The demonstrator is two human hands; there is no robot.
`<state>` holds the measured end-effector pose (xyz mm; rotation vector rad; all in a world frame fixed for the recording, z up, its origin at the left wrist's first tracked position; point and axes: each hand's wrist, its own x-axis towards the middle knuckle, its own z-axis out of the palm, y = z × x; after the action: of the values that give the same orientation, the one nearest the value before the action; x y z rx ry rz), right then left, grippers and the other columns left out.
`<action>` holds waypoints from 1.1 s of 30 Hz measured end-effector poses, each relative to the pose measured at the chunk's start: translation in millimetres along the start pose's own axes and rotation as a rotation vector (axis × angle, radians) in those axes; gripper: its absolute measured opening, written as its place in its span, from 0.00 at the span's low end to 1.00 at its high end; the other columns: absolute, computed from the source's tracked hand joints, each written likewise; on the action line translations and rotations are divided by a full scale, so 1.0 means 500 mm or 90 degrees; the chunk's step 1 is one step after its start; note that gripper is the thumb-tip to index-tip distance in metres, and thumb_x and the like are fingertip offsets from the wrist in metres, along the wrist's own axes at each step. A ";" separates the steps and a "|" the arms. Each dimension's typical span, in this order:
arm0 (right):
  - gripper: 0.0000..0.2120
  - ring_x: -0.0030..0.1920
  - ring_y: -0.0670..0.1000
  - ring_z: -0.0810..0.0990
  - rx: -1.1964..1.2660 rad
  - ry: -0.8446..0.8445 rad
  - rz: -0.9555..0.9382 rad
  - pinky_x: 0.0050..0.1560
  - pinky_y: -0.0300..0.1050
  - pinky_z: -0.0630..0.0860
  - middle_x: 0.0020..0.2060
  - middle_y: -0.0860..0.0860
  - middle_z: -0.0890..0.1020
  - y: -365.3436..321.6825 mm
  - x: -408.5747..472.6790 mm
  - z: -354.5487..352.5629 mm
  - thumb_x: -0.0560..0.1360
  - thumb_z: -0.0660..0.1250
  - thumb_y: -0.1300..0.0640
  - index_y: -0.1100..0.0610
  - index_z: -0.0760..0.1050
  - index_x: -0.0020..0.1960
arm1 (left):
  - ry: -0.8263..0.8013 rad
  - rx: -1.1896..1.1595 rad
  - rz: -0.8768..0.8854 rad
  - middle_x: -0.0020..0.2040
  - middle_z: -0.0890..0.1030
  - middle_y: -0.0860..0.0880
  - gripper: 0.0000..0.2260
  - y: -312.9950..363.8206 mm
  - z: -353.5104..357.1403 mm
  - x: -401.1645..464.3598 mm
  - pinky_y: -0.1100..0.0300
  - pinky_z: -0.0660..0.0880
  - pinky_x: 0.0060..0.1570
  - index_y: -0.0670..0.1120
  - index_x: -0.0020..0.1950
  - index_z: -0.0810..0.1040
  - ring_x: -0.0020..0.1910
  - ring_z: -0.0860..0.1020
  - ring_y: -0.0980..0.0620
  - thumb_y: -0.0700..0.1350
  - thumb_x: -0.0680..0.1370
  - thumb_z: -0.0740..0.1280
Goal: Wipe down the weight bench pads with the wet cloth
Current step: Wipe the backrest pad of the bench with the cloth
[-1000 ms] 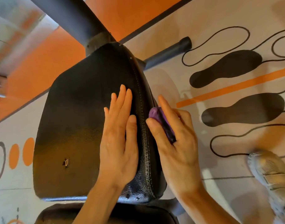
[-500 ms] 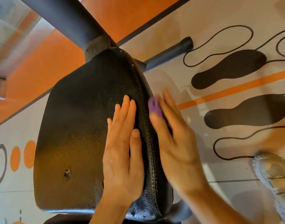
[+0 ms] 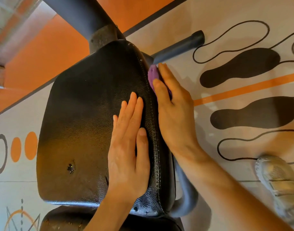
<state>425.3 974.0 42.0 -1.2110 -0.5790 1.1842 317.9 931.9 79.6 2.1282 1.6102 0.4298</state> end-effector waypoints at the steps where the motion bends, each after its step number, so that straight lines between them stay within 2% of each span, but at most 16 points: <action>1: 0.16 0.63 0.41 0.75 0.004 0.025 -0.022 0.63 0.39 0.73 0.63 0.46 0.77 0.005 -0.038 -0.006 0.81 0.59 0.58 0.53 0.71 0.68 | -0.001 -0.004 0.001 0.79 0.59 0.54 0.21 0.000 0.000 0.000 0.54 0.48 0.79 0.48 0.78 0.60 0.80 0.53 0.55 0.45 0.84 0.51; 2: 0.15 0.64 0.43 0.75 -0.004 0.045 -0.039 0.63 0.42 0.74 0.64 0.48 0.77 0.013 -0.092 -0.015 0.80 0.61 0.59 0.54 0.72 0.67 | -0.002 -0.007 0.000 0.79 0.59 0.54 0.22 0.001 0.000 0.001 0.52 0.49 0.79 0.47 0.78 0.60 0.80 0.53 0.54 0.45 0.83 0.51; 4: 0.16 0.67 0.43 0.73 -0.054 0.045 -0.065 0.64 0.39 0.72 0.67 0.46 0.74 0.018 -0.187 -0.029 0.79 0.62 0.57 0.53 0.72 0.67 | 0.001 -0.010 -0.002 0.79 0.60 0.54 0.22 0.001 0.000 0.000 0.50 0.50 0.79 0.47 0.78 0.61 0.80 0.54 0.54 0.45 0.83 0.51; 6: 0.17 0.67 0.44 0.72 -0.097 0.048 -0.085 0.64 0.39 0.72 0.67 0.47 0.74 0.022 -0.173 -0.028 0.79 0.61 0.55 0.55 0.72 0.67 | 0.003 -0.009 -0.001 0.79 0.60 0.54 0.22 0.003 0.000 -0.001 0.49 0.50 0.79 0.47 0.78 0.60 0.80 0.54 0.53 0.45 0.83 0.51; 8: 0.15 0.62 0.45 0.78 -0.078 0.028 -0.063 0.60 0.42 0.76 0.61 0.52 0.80 0.004 -0.072 -0.004 0.80 0.60 0.57 0.58 0.75 0.65 | -0.003 -0.002 0.002 0.79 0.60 0.54 0.22 0.003 -0.001 -0.002 0.48 0.51 0.78 0.47 0.78 0.60 0.80 0.54 0.53 0.45 0.83 0.51; 10: 0.12 0.51 0.41 0.81 -0.074 0.011 -0.036 0.52 0.33 0.76 0.50 0.50 0.84 -0.015 0.029 0.016 0.81 0.60 0.57 0.58 0.78 0.60 | 0.003 0.007 -0.002 0.79 0.60 0.54 0.22 0.002 0.000 0.001 0.49 0.50 0.79 0.48 0.78 0.60 0.80 0.54 0.54 0.45 0.83 0.51; 11: 0.12 0.50 0.40 0.81 -0.066 0.016 -0.029 0.50 0.31 0.75 0.48 0.49 0.84 -0.017 0.048 0.019 0.81 0.60 0.58 0.58 0.78 0.59 | 0.003 0.012 -0.008 0.79 0.60 0.55 0.22 0.002 0.000 0.002 0.49 0.50 0.79 0.48 0.78 0.61 0.80 0.54 0.54 0.45 0.83 0.51; 15: 0.15 0.60 0.42 0.78 0.029 0.010 0.004 0.61 0.41 0.75 0.58 0.46 0.81 -0.008 -0.087 -0.021 0.79 0.62 0.60 0.56 0.75 0.65 | -0.006 0.001 -0.020 0.79 0.59 0.55 0.22 0.009 -0.001 0.002 0.49 0.50 0.78 0.48 0.78 0.61 0.80 0.54 0.53 0.46 0.83 0.51; 17: 0.15 0.62 0.41 0.76 0.036 0.004 0.004 0.63 0.41 0.74 0.60 0.44 0.80 -0.014 -0.125 -0.028 0.79 0.61 0.60 0.53 0.74 0.65 | -0.009 0.006 -0.023 0.79 0.59 0.56 0.22 0.010 -0.003 0.001 0.51 0.50 0.78 0.48 0.78 0.60 0.80 0.54 0.53 0.46 0.83 0.51; 19: 0.13 0.58 0.42 0.79 0.075 -0.006 0.020 0.60 0.40 0.75 0.54 0.45 0.82 -0.017 -0.058 -0.015 0.80 0.60 0.62 0.53 0.75 0.62 | -0.019 0.022 -0.028 0.80 0.58 0.56 0.22 0.011 -0.005 0.004 0.52 0.49 0.78 0.48 0.78 0.60 0.80 0.53 0.53 0.46 0.83 0.51; 22: 0.08 0.48 0.37 0.81 0.030 0.008 0.054 0.51 0.33 0.76 0.43 0.44 0.83 -0.022 0.068 0.006 0.79 0.62 0.61 0.55 0.79 0.53 | -0.048 0.038 -0.028 0.80 0.57 0.58 0.23 0.015 -0.013 0.005 0.55 0.46 0.78 0.50 0.79 0.58 0.80 0.52 0.55 0.46 0.83 0.51; 23: 0.07 0.48 0.36 0.81 0.055 0.013 0.047 0.50 0.31 0.76 0.43 0.43 0.83 -0.021 0.075 0.006 0.78 0.64 0.62 0.56 0.79 0.53 | -0.058 0.047 -0.023 0.80 0.56 0.59 0.23 0.015 -0.017 0.008 0.55 0.44 0.78 0.52 0.79 0.57 0.80 0.51 0.55 0.47 0.83 0.51; 25: 0.11 0.53 0.39 0.81 0.107 0.018 0.044 0.53 0.31 0.75 0.49 0.45 0.84 -0.025 0.023 -0.008 0.77 0.65 0.65 0.58 0.79 0.58 | -0.066 0.065 -0.023 0.80 0.53 0.60 0.24 0.011 -0.027 0.026 0.57 0.41 0.77 0.53 0.80 0.54 0.80 0.47 0.56 0.48 0.83 0.52; 29: 0.18 0.65 0.39 0.73 0.023 -0.004 0.030 0.64 0.32 0.69 0.63 0.40 0.77 -0.014 -0.081 -0.027 0.78 0.63 0.57 0.49 0.71 0.68 | -0.028 0.045 -0.070 0.80 0.47 0.60 0.24 -0.023 -0.047 0.130 0.63 0.37 0.77 0.53 0.81 0.48 0.79 0.42 0.61 0.49 0.84 0.49; 31: 0.16 0.62 0.41 0.76 0.031 -0.017 0.012 0.63 0.36 0.70 0.59 0.42 0.79 -0.007 -0.014 -0.016 0.80 0.60 0.60 0.51 0.72 0.66 | -0.022 0.047 -0.067 0.81 0.47 0.59 0.24 -0.037 -0.039 0.186 0.63 0.37 0.76 0.52 0.81 0.48 0.79 0.42 0.61 0.49 0.85 0.49; 33: 0.12 0.53 0.38 0.79 -0.041 -0.029 0.021 0.55 0.33 0.73 0.51 0.42 0.82 -0.008 0.087 0.007 0.81 0.58 0.58 0.52 0.76 0.62 | -0.025 0.060 -0.055 0.81 0.48 0.58 0.24 -0.045 -0.023 0.215 0.62 0.38 0.76 0.52 0.81 0.50 0.79 0.42 0.61 0.49 0.85 0.49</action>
<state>438.6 1015.5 36.5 -1.2555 -0.6371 1.2314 323.2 1042.3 76.1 2.1113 1.7237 0.2872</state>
